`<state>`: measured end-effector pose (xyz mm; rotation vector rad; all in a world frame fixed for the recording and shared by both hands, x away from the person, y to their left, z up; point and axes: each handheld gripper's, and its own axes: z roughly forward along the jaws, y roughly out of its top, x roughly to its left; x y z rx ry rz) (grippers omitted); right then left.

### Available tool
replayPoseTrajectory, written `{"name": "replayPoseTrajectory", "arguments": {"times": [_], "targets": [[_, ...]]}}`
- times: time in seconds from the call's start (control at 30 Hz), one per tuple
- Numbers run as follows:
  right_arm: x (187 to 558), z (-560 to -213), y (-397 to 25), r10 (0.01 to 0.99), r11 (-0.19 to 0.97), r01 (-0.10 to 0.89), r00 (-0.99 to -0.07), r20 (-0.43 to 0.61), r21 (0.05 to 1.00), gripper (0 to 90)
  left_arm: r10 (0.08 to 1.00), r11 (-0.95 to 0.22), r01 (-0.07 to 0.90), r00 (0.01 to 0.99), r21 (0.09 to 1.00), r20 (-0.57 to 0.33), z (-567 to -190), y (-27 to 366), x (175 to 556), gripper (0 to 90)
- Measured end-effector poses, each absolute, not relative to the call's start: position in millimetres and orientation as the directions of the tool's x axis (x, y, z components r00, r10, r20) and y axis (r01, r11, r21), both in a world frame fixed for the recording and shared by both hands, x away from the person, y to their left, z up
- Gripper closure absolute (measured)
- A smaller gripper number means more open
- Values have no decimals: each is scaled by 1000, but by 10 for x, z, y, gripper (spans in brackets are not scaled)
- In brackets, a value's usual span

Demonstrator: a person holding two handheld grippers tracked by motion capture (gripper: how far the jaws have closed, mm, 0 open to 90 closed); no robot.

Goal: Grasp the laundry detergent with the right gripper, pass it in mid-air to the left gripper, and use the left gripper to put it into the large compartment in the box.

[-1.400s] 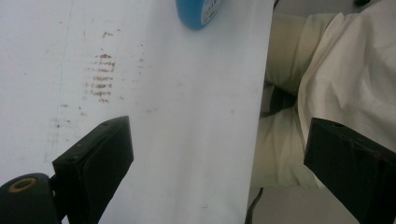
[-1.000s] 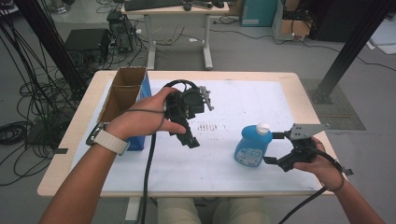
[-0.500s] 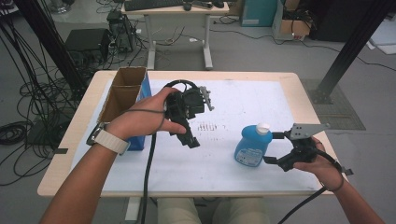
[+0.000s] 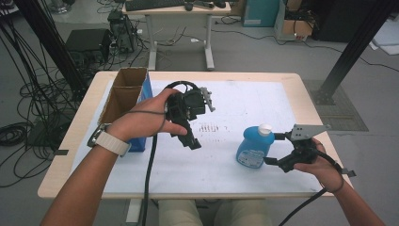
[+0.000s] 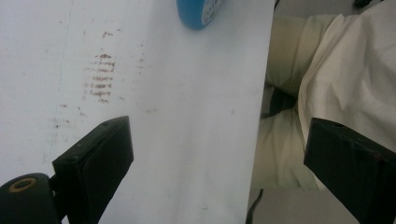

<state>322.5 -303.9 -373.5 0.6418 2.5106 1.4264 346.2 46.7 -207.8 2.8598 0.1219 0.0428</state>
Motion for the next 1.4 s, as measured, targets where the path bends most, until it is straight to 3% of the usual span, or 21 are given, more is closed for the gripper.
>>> {"name": "replayPoseTrajectory", "arguments": {"times": [1.4], "targets": [[3300,-3950,-2819,457,382,281,-885,84,880,90,95,-955,89,995,282,8,-2111,488,3478,86]]}}
